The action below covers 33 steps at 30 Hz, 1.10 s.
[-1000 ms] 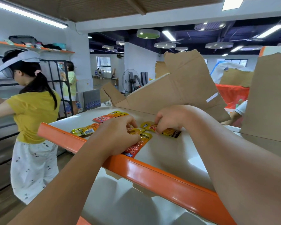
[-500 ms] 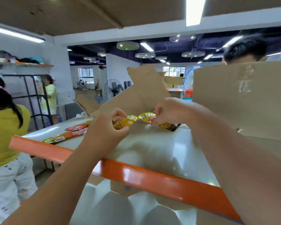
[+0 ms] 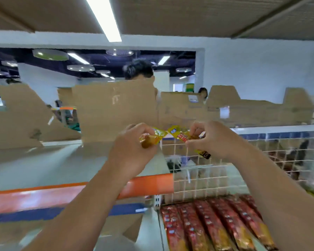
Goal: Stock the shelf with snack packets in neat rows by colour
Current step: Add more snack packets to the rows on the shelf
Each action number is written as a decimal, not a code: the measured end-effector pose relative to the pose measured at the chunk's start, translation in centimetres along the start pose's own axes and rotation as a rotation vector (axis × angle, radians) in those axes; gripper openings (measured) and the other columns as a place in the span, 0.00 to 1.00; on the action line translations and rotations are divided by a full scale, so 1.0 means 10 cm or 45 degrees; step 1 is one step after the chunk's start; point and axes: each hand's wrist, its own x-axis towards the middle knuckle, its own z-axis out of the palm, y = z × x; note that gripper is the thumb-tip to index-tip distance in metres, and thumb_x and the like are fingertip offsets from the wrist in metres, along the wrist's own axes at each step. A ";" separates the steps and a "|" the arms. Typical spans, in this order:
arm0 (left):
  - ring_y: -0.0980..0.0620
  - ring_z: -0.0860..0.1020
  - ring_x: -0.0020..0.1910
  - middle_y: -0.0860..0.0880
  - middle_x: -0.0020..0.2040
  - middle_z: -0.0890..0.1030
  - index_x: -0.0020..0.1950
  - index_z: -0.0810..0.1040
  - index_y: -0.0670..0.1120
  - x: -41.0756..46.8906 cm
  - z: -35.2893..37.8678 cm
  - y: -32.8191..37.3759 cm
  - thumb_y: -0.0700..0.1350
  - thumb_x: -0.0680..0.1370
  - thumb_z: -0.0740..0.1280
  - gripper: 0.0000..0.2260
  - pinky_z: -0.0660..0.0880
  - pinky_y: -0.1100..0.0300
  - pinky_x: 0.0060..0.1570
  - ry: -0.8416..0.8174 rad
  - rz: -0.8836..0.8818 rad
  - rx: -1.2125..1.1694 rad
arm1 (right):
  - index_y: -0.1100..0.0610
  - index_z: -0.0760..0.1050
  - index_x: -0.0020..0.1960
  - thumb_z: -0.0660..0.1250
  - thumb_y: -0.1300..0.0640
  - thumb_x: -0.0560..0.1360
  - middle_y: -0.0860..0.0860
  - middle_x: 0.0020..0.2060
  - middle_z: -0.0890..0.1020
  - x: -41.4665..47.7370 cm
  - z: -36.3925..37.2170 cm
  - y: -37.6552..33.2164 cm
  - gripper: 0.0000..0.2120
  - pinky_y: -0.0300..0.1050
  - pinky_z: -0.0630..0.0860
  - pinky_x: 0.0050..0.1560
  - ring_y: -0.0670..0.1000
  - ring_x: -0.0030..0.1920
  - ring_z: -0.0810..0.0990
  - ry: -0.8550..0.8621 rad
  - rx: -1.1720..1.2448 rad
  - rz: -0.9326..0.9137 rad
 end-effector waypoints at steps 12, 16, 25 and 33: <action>0.59 0.75 0.53 0.61 0.54 0.77 0.55 0.80 0.59 -0.43 2.46 1.77 0.47 0.74 0.74 0.12 0.70 0.59 0.49 -0.420 0.170 -0.352 | 0.47 0.74 0.47 0.75 0.44 0.71 0.41 0.46 0.77 -1.79 -1.34 2.32 0.12 0.45 0.70 0.44 0.39 0.46 0.74 0.318 -0.182 0.549; 0.60 0.77 0.54 0.62 0.54 0.77 0.52 0.78 0.61 -0.58 3.22 1.92 0.45 0.73 0.75 0.14 0.73 0.63 0.53 -0.529 0.213 -0.472 | 0.45 0.74 0.48 0.75 0.42 0.71 0.42 0.48 0.77 -2.07 -1.43 2.88 0.13 0.50 0.75 0.50 0.44 0.48 0.76 0.353 -0.213 0.724; 0.58 0.75 0.48 0.63 0.48 0.76 0.48 0.80 0.57 -0.80 4.70 1.81 0.46 0.69 0.75 0.11 0.72 0.60 0.48 -0.608 0.244 -0.538 | 0.47 0.76 0.48 0.76 0.46 0.70 0.42 0.43 0.78 -2.05 -1.29 4.15 0.12 0.43 0.72 0.41 0.40 0.42 0.76 0.369 -0.316 0.897; 0.65 0.73 0.50 0.65 0.49 0.75 0.52 0.82 0.56 -0.97 5.70 1.84 0.54 0.71 0.71 0.11 0.69 0.70 0.53 -0.656 0.189 -0.610 | 0.43 0.75 0.54 0.73 0.42 0.71 0.42 0.47 0.77 -2.05 -1.04 5.22 0.15 0.46 0.75 0.45 0.48 0.47 0.78 0.250 -0.328 1.100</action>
